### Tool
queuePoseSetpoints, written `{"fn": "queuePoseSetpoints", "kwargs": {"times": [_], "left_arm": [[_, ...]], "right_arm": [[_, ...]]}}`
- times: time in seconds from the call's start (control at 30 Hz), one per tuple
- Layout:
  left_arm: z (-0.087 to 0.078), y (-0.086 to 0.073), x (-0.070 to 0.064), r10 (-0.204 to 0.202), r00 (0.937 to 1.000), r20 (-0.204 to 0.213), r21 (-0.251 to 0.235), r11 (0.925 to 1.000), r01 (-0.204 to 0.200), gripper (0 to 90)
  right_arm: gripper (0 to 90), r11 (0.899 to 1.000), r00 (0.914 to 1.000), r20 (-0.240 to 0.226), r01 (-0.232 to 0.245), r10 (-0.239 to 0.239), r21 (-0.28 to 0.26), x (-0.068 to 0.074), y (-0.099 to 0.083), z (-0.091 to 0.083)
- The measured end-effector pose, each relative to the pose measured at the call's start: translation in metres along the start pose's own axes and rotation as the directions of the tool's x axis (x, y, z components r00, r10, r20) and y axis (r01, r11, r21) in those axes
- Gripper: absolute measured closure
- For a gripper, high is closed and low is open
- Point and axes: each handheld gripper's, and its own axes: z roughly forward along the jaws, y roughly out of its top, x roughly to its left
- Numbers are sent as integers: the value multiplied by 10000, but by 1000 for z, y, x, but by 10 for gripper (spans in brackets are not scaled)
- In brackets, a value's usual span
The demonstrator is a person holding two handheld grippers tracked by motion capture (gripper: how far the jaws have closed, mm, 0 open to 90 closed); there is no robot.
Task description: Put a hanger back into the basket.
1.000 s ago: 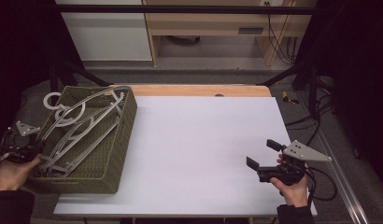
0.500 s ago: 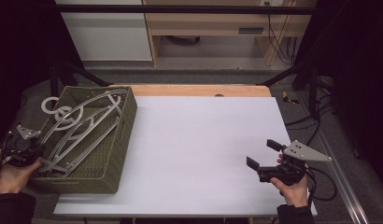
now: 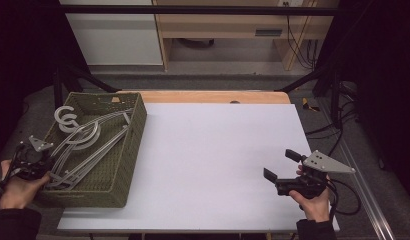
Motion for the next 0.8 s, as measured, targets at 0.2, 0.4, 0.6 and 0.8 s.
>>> {"fn": "queuePoseSetpoints", "kwargs": {"times": [0.2,0.4,0.6,0.8], "left_arm": [[1,-1,6,-556,9942,919,726,9962,490,813],[2,-4,4,-301,9912,1292,943,9954,180,707],[-20,0,2,-608,9811,1839,-241,9975,663,624],[-53,9,-21,-401,9554,2926,-2599,9582,1199,501]], "right_arm": [[9,10000,10000,-22,27,-27,-21,-1,0,0],[9,10000,10000,-12,-3,3,-2,0,0,1],[9,10000,10000,-12,-33,33,5,0,-1,0],[9,10000,10000,-7,-45,45,-16,0,-1,0]]}}
